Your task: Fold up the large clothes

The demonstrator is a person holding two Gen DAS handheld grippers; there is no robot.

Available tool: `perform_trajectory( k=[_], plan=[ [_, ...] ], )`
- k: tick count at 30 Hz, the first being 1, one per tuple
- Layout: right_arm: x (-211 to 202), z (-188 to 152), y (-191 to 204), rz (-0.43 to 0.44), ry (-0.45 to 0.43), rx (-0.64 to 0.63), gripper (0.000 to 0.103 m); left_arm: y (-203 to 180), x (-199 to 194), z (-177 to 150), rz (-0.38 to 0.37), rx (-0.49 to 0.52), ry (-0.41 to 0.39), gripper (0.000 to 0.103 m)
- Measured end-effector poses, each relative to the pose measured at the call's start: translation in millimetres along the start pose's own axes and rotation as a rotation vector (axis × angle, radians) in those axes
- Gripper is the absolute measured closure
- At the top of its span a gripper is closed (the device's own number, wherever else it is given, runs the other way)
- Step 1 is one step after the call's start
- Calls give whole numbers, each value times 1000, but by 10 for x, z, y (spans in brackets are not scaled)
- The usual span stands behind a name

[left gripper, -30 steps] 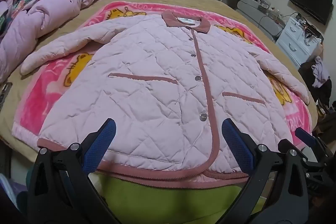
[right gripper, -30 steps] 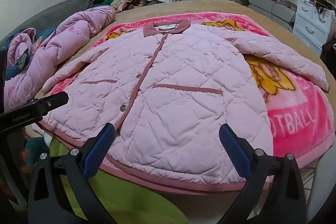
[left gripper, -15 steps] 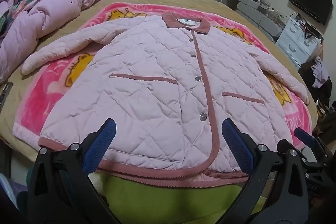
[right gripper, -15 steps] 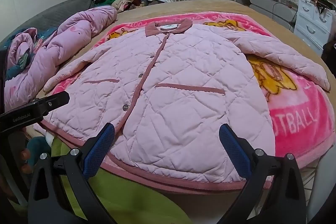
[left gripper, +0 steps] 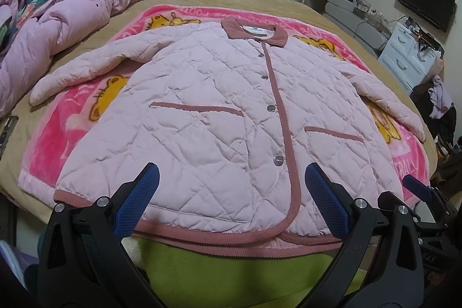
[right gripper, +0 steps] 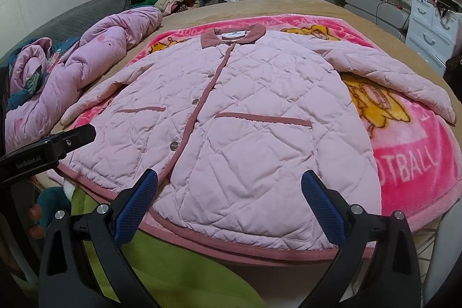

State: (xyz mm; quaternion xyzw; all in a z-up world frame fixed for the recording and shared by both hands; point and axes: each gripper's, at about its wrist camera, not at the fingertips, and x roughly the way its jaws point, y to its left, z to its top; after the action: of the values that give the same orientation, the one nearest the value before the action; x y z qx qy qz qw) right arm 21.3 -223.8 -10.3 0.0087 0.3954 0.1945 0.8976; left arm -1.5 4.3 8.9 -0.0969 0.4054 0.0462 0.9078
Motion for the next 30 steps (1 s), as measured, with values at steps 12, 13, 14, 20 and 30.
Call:
perform_trajectory(
  k=[12,13,14,20,30],
  plan=[
    [12,4,-2,3,1,1,4,-12,10,-16,3,0,-3,8],
    [12,4,-2,3,1,1,4,-7,0,-7,4,1,-4,8],
    [17,-1,3,4,2,0,4,-12,10,-16,3,0,-3,8],
    [31,9,-19,5,-3,4,4,3,4,-2,5,1,-3,8],
    [65,47,-37,-7,5,-3,4,-19,27,-4,8,2,-3,8]
  ],
)
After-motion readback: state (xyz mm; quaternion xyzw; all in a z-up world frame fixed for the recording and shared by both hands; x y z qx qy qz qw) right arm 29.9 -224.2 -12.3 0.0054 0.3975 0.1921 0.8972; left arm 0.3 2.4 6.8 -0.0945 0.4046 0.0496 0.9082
